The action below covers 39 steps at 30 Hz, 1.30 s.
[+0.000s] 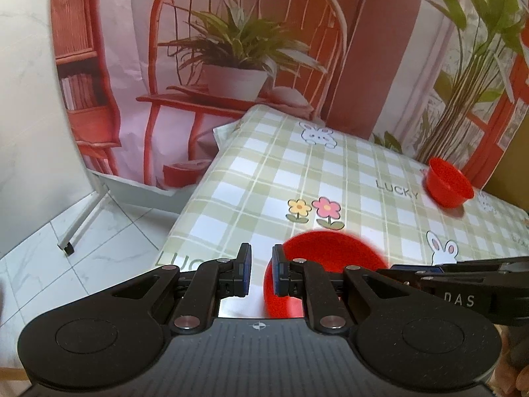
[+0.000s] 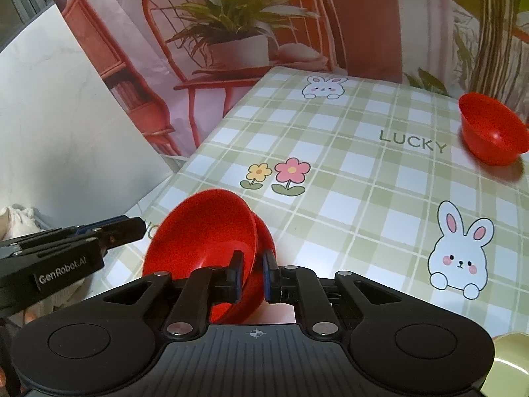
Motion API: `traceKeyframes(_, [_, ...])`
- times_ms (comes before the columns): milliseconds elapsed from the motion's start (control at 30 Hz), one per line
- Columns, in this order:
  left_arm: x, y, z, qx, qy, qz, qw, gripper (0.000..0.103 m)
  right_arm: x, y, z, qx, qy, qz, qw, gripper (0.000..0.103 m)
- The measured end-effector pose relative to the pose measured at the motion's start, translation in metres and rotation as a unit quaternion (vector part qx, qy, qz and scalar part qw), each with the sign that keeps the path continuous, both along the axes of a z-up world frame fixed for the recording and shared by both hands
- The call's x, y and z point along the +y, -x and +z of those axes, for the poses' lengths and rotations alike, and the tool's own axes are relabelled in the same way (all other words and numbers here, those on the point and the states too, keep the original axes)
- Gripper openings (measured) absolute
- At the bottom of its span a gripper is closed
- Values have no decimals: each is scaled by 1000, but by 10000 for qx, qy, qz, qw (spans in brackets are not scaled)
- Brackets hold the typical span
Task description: Organize plates and bowls
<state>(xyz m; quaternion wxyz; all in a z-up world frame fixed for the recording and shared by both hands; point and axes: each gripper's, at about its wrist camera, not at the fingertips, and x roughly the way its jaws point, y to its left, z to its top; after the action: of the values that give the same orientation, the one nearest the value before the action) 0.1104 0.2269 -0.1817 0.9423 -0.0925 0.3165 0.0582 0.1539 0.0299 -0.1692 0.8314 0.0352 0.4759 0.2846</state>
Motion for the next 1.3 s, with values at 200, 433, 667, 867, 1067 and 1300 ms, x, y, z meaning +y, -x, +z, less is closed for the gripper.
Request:
traceKeyframes(200, [-8,0,6,-57,1,-30,10000,14,-9,-1,2,1,-18,-97,10000,18])
traceKeyframes(433, [-26,-2,23,-252,-30,-208,9995,14,-25,-1,14,-174,-162,-255,9994,18])
traceKeyframes(667, [-52,-5,43,-474,-86,-411,9980,14,-54,-5,34,-516,-252,-449,9973,18])
traceKeyframes(867, [-76,-5,56,-739,-84,-555,9957,14,-88,-7,50,-813,-268,-637,9943,18])
traceKeyframes(1067, [-108,-8,66,-797,-169,-784,9936,15,-130,-9,61,-1029,-236,-839,9909,18])
traceKeyframes(1300, [-138,-15,77,-860,-355,-1002,9906,18,-178,-14,77,-1295,-210,-1072,9855,18])
